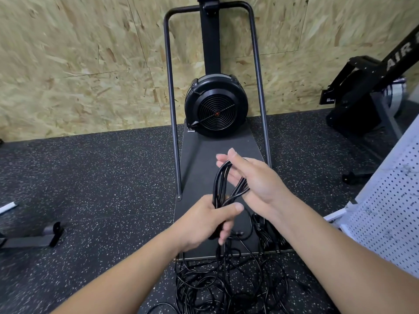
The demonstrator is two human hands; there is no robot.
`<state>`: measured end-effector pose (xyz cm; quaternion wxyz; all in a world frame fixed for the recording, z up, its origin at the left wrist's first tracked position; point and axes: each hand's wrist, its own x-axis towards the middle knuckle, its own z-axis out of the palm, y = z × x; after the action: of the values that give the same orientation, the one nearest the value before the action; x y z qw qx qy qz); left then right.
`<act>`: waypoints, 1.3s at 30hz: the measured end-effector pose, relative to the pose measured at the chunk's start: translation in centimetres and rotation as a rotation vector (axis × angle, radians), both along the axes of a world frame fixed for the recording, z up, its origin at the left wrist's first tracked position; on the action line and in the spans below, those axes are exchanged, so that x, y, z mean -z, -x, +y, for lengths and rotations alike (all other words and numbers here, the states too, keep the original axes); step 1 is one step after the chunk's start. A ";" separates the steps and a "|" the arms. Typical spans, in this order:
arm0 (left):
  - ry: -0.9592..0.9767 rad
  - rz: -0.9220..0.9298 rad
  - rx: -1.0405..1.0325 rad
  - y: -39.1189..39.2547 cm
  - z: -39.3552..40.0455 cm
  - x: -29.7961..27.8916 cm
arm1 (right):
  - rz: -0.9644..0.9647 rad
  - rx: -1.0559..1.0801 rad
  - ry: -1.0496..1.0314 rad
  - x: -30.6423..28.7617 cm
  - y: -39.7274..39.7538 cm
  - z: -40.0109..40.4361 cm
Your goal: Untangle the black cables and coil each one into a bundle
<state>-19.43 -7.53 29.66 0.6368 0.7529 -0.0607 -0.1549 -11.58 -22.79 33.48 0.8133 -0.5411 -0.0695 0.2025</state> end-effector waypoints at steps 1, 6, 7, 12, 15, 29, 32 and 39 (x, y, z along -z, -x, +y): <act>0.093 0.050 0.036 0.2 -0.3 -0.1 | 0.061 -0.002 -0.147 -0.6 0.4 0.2; 0.523 0.253 0.213 1.1 0.0 -0.5 | 0.232 0.064 -0.327 -2.5 0.9 0.8; 0.547 0.259 0.212 1.1 0.1 -0.5 | 0.257 0.076 -0.311 -2.6 0.7 0.8; 0.300 0.228 0.131 1.3 -0.8 -0.8 | 0.366 0.183 -0.112 -1.2 -0.7 0.9; 0.075 0.084 0.148 1.2 -0.8 -0.8 | 0.361 0.151 -0.029 -0.7 -0.7 0.8; 0.071 0.026 -0.170 0.0 -1.2 0.9 | 0.221 -0.042 -0.059 -0.2 -1.7 -0.7; 0.155 0.010 -0.268 -0.6 -0.6 0.2 | 0.176 -0.084 0.024 0.8 -2.3 -1.5; 0.339 -0.040 -0.402 -2.2 1.2 -1.4 | -0.169 -0.656 0.603 5.5 0.1 -0.5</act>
<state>-17.25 -6.36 31.10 0.7706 0.6351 0.0524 0.0022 -11.63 -23.33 28.02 0.5038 -0.7176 -0.2412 0.4160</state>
